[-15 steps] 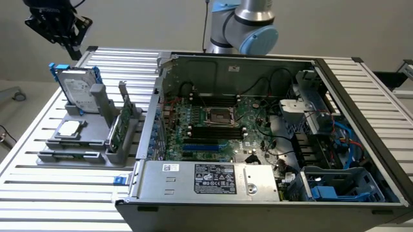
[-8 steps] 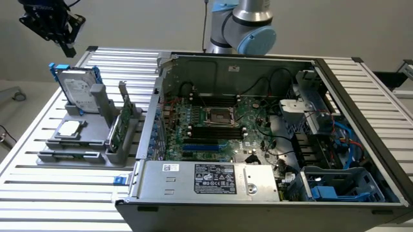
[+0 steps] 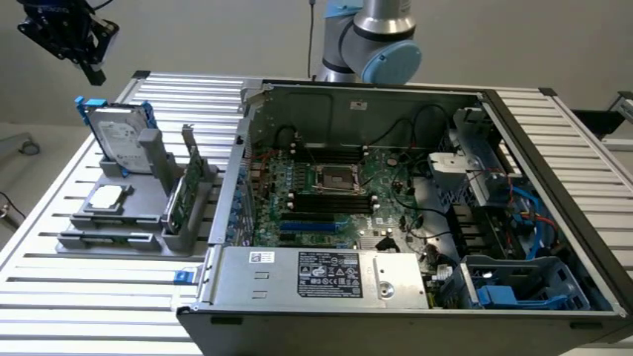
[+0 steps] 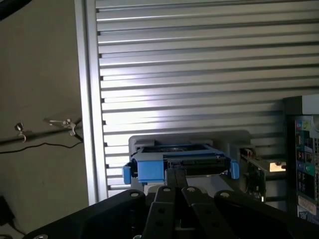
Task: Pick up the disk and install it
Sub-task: 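Reach for the disk, then pick up the disk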
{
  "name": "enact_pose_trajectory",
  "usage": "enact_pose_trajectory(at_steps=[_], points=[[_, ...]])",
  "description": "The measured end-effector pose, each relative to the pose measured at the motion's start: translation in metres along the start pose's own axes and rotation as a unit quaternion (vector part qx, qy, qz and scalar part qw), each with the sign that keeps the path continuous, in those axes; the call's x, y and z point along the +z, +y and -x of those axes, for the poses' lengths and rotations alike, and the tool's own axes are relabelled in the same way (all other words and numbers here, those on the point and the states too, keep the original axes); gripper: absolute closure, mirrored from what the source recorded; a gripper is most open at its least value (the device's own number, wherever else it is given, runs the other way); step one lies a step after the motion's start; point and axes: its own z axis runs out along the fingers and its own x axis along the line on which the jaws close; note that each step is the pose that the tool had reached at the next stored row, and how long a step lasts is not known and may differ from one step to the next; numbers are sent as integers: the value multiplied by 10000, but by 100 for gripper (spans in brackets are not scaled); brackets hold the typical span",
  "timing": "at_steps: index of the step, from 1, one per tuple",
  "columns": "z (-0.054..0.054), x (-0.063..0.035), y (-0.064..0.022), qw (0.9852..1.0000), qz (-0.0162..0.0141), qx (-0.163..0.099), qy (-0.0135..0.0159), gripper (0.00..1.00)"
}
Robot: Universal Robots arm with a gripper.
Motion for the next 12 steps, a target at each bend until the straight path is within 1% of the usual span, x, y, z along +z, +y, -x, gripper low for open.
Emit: enact_pose_trajectory(at_steps=[12], points=[[-1, 0, 3, 10000, 0, 0, 3, 89]])
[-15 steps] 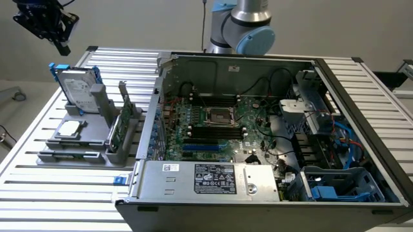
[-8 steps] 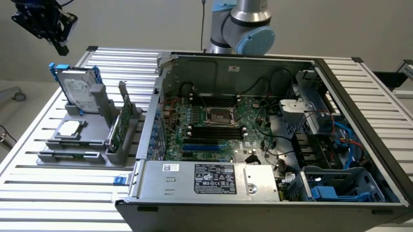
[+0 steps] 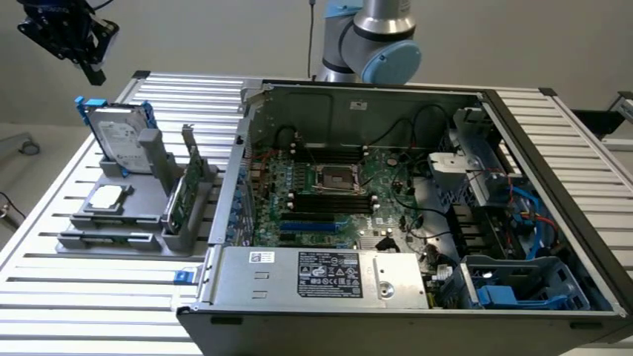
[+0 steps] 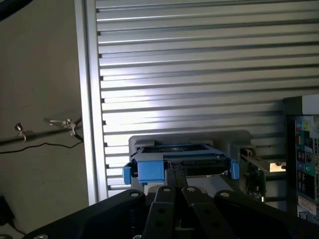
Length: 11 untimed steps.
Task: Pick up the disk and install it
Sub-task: 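Pick up the disk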
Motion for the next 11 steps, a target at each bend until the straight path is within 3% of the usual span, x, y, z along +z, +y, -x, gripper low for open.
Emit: enact_pose_trajectory(at_steps=[2, 6, 11], points=[[-7, 1, 2, 10000, 0, -35, 3, 89], [-9, 5, 2, 9993, 1, -373, 21, 89], [-9, 13, 2, 9966, 3, -827, 46, 89]])
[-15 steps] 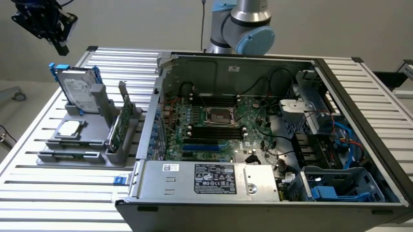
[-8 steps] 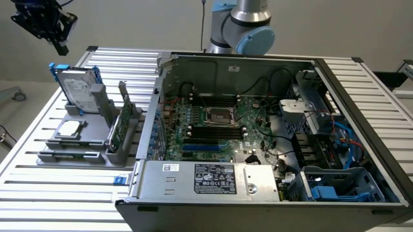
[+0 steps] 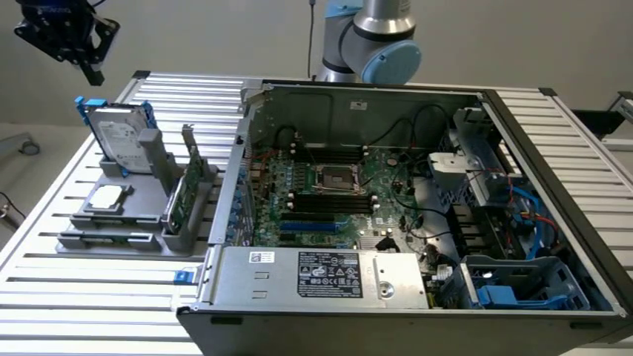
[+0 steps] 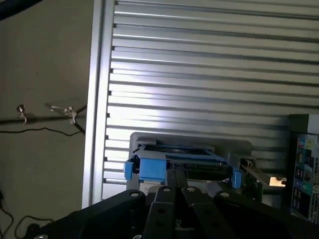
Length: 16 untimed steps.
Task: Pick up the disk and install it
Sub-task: 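Pick up the disk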
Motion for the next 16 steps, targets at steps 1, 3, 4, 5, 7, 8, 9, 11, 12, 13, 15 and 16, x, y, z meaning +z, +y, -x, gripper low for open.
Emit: enact_pose_trajectory(at_steps=[1, 3, 4, 5, 7, 8, 9, 11, 12, 13, 15, 16], points=[[0, 2, 0, 10000, 1, -89, 5, 89], [0, 6, 0, 9996, 1, -269, 15, 89], [0, 7, 0, 9994, 2, -359, 20, 89], [0, 9, 0, 9990, 3, -449, 24, 89], [0, 13, -1, 9980, 4, -634, 34, 89], [0, 15, -1, 9974, 4, -723, 39, 89], [0, 18, -1, 9967, 5, -815, 44, 89], [0, 22, -1, 9950, 6, -994, 53, 89], [0, 24, -1, 9941, 6, -1084, 59, 89], [0, 26, -1, 9931, 7, -1172, 63, 89], [0, 30, -2, 9907, 8, -1356, 73, 89], [0, 32, -2, 9895, 8, -1445, 78, 89]])
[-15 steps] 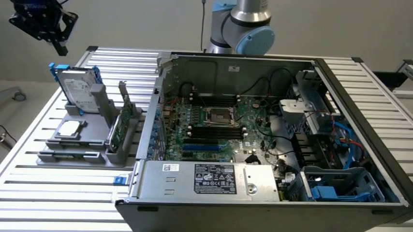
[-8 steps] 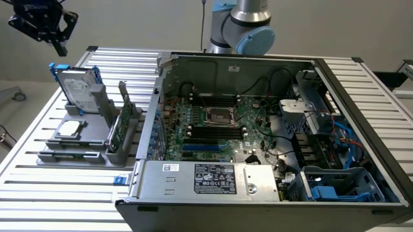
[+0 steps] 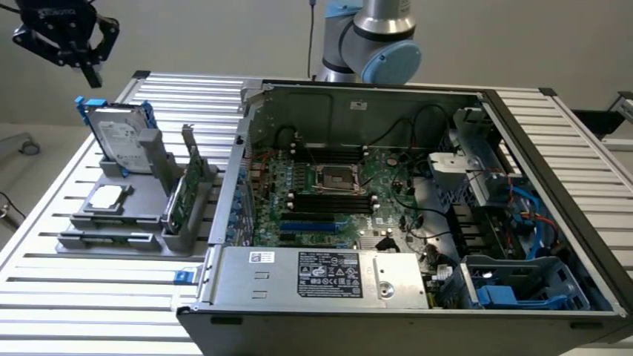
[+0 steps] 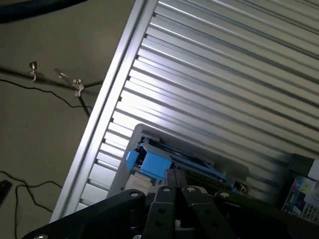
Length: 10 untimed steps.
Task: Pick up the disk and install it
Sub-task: 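Pick up the disk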
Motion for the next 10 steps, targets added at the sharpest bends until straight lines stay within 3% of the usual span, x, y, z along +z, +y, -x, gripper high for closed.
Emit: enact_pose_trajectory(at_steps=[5, 10], points=[[0, 12, -1, 9990, 3, -457, 24, 89], [0, 24, -1, 9959, 5, -908, 48, 89]])
